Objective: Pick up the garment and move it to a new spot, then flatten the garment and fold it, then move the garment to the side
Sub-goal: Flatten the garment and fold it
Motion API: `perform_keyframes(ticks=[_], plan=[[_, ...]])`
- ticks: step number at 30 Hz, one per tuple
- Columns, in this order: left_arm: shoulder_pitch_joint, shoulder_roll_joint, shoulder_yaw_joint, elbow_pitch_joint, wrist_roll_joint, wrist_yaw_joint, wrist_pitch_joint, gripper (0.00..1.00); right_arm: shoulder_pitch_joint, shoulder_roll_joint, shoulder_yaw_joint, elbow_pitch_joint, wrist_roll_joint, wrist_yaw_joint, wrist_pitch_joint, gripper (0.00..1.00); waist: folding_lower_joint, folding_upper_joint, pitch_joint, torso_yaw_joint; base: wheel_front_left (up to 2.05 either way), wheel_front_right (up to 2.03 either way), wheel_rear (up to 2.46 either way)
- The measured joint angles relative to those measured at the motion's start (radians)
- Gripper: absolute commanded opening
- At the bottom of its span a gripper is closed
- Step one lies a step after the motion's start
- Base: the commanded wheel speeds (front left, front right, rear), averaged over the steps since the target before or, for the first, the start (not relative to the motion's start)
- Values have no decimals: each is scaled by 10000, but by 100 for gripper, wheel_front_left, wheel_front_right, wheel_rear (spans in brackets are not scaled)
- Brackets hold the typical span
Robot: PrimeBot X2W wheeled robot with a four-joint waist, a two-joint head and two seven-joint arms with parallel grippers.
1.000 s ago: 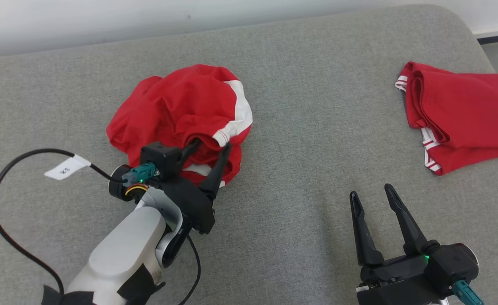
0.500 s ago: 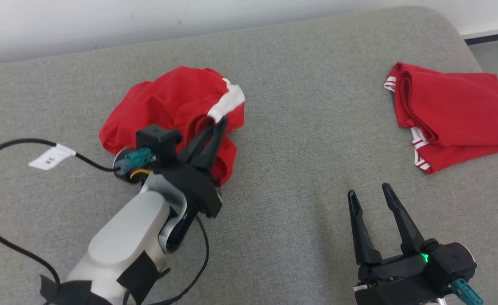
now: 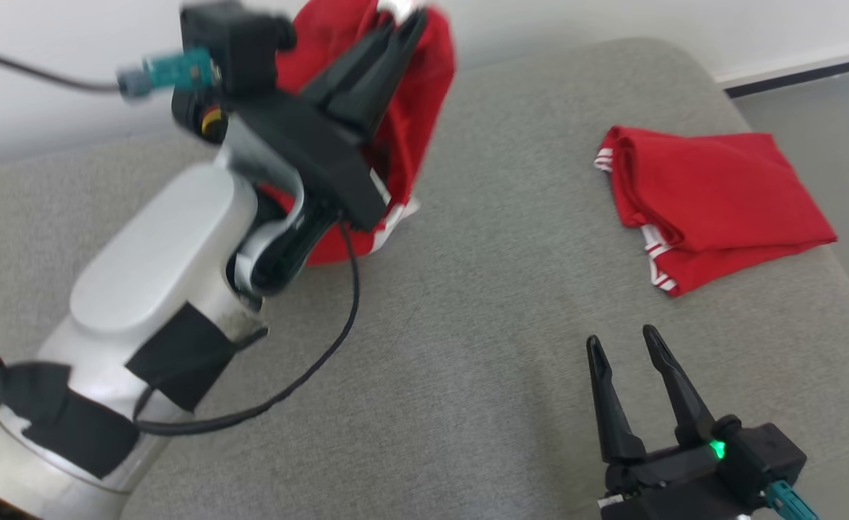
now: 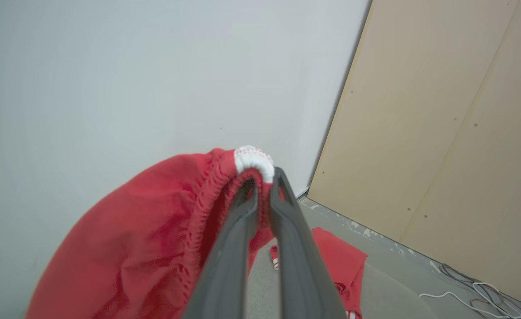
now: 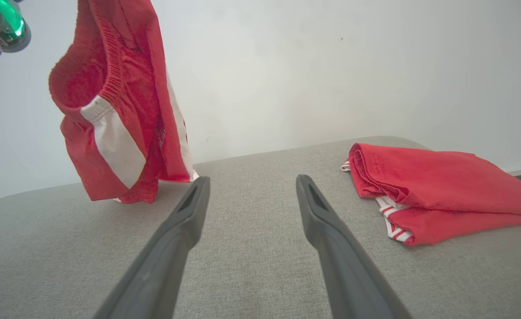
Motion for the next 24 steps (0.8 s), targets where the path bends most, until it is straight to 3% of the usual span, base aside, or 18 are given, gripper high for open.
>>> perform_keyframes(ticks=[6, 11, 18, 24], plan=[[-389, 90, -35, -861, -1047, 0, 796, 0, 254, 0, -249, 4, 13, 0, 0, 100, -1, -1, -442, -171, 0, 0, 0], [1206, 617, -240, -1254, -1670, 38, 1081, 0, 371, -6, -389, -86, 2, 0, 0, 100, -2, -1, -611, -11, 0, 0, 0], [4428, 1682, -562, -1492, -1944, 134, 265, 0, 476, 0, -481, -104, -134, 0, 0, 100, -1, -1, -518, 541, 0, 0, 0], [5652, 2318, -362, -1490, -2127, 113, -621, 0, 480, -4, -533, -73, -265, 0, 0, 100, -1, -1, -492, 989, 0, 0, 0]])
